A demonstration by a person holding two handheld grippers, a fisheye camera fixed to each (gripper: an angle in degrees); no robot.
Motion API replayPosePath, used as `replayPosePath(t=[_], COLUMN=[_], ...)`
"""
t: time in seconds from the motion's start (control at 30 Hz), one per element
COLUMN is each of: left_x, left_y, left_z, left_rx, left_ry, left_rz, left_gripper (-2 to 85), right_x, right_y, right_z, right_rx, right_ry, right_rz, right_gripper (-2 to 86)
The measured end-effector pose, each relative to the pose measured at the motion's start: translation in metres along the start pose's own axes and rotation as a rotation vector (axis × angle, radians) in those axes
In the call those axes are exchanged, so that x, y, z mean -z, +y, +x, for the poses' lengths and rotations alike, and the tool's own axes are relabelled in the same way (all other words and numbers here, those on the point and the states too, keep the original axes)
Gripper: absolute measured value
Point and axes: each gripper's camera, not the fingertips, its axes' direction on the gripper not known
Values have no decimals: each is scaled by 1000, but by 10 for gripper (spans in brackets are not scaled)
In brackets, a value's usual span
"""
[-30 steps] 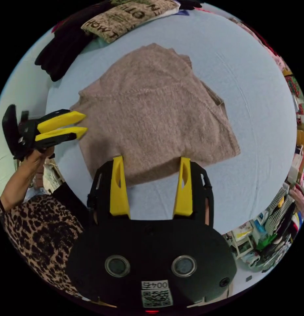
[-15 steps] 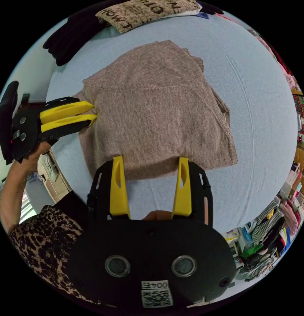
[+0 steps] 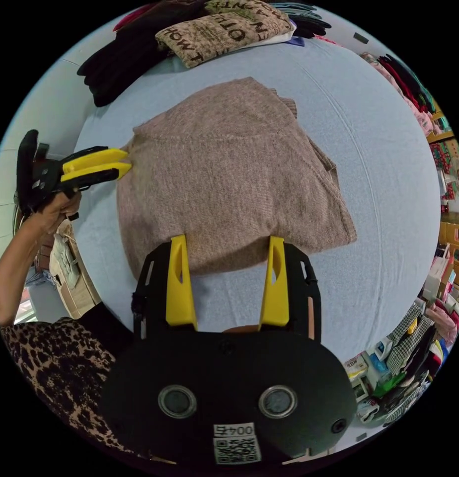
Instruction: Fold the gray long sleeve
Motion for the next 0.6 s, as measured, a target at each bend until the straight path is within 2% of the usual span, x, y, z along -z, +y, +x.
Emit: replayPosePath(t=[0.23, 0.3, 0.4, 0.47, 0.53, 0.6], left_x=[27, 32, 30, 12, -5, -20], left_y=[8, 21, 58, 93, 116, 132], left_z=[-63, -85, -117, -136, -145, -153], left_rx=[155, 239, 392, 524, 605, 671], left_ry=[177, 263, 483, 667, 757, 815], left_rz=[76, 100, 154, 154, 138, 118], left_gripper=[118, 125, 132, 141, 145, 150], right_x=[-40, -47, -56, -91, -133, -171], right_y=[25, 39, 82, 121, 146, 166], right_z=[37, 54, 100, 145, 168, 178], right_rx=[-14, -23, -114, -222, -309, -393], right_ry=[3, -55, -288, -674, -928, -987], right_rz=[26, 63, 219, 299, 324, 325], right_gripper=[209, 196, 186, 186, 187, 185])
